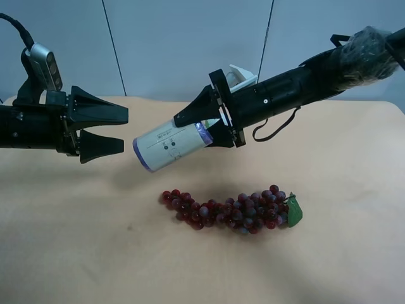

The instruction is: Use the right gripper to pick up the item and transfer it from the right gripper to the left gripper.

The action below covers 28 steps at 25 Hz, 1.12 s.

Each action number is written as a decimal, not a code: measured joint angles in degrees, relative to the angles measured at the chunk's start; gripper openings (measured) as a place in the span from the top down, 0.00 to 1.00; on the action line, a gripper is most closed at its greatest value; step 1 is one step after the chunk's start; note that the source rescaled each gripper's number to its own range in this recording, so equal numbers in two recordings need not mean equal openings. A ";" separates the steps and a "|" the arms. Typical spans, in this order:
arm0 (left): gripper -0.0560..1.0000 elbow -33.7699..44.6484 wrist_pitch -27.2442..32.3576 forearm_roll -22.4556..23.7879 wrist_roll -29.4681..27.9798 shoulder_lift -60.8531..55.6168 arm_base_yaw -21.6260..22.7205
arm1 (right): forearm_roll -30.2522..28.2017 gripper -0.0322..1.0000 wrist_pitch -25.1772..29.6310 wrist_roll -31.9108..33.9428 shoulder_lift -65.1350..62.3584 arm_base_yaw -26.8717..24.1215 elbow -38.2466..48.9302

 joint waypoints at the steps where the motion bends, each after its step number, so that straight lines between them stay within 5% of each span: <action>1: 0.00 0.00 0.00 0.00 0.00 0.00 0.00 | 0.22 0.97 -0.06 0.03 -0.29 0.00 0.00; 28: 0.00 -0.17 2.06 -5.73 1.35 7.69 -1.46 | 4.70 0.97 -0.01 -0.53 -1.46 0.87 0.00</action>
